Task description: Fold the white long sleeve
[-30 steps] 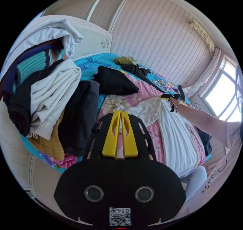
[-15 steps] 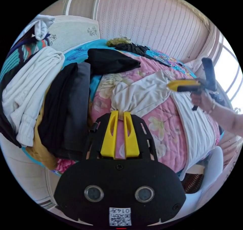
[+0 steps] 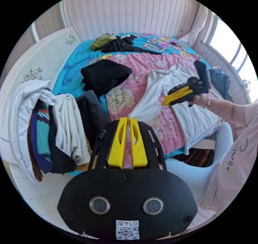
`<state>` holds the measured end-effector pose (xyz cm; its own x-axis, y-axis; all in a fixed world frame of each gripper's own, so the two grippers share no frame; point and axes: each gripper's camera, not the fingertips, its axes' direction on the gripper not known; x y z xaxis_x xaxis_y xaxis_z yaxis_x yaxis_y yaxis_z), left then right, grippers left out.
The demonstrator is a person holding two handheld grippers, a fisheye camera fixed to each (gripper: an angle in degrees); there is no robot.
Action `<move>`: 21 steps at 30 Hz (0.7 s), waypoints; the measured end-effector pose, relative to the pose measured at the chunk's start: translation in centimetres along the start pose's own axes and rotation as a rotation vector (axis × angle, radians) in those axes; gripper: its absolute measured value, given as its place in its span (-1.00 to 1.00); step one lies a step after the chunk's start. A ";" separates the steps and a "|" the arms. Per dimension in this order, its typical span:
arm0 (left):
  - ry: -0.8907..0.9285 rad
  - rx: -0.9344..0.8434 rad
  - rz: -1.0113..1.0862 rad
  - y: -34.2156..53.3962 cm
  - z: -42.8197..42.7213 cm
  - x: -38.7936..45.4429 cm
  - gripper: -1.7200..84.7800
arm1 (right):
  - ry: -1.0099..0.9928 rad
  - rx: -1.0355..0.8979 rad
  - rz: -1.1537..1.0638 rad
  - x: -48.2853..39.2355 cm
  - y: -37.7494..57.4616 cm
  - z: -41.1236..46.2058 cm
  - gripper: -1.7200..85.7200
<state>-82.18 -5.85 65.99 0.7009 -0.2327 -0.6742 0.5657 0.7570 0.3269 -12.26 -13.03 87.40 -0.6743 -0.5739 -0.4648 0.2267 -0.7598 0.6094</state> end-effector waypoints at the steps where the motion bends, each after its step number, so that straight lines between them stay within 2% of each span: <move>1: -0.046 -0.035 -0.003 -0.3 1.0 -0.6 -0.97 | 0.003 -0.028 0.008 0.9 0.6 0.8 -0.96; 6: -0.039 -0.141 -0.188 2.5 5.4 -3.9 -0.95 | -0.068 -0.155 0.058 3.2 3.3 6.1 -0.86; 10: 0.034 -0.034 -0.265 7.5 3.2 -2.7 -0.87 | -0.030 -0.122 0.069 5.4 5.8 5.9 -0.81; 15: -0.019 -0.027 -0.316 12.0 3.6 0.2 -0.82 | 0.340 -0.015 0.387 16.3 7.5 3.2 -0.79; 17: 0.025 -0.011 -0.405 13.7 4.6 -0.1 -0.81 | 0.462 0.011 0.478 20.7 7.2 3.6 -0.78; 18: 0.051 -0.004 -0.428 14.0 4.8 -0.3 -0.81 | 0.501 -0.009 0.476 21.5 6.9 4.3 -0.78; 20: 0.120 -0.014 -0.478 15.0 6.2 -0.7 -0.82 | 0.682 -0.179 0.539 25.3 6.7 8.6 -0.81; 21: 0.116 -0.013 -0.480 15.1 6.4 -0.8 -0.82 | 0.691 -0.227 0.557 26.3 6.8 9.7 -0.85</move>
<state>-71.39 1.90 75.65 0.3092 -0.4880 -0.8162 0.8067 0.5891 -0.0466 -35.25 -30.34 85.58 0.1278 -0.8748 -0.4673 0.5752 -0.3184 0.7535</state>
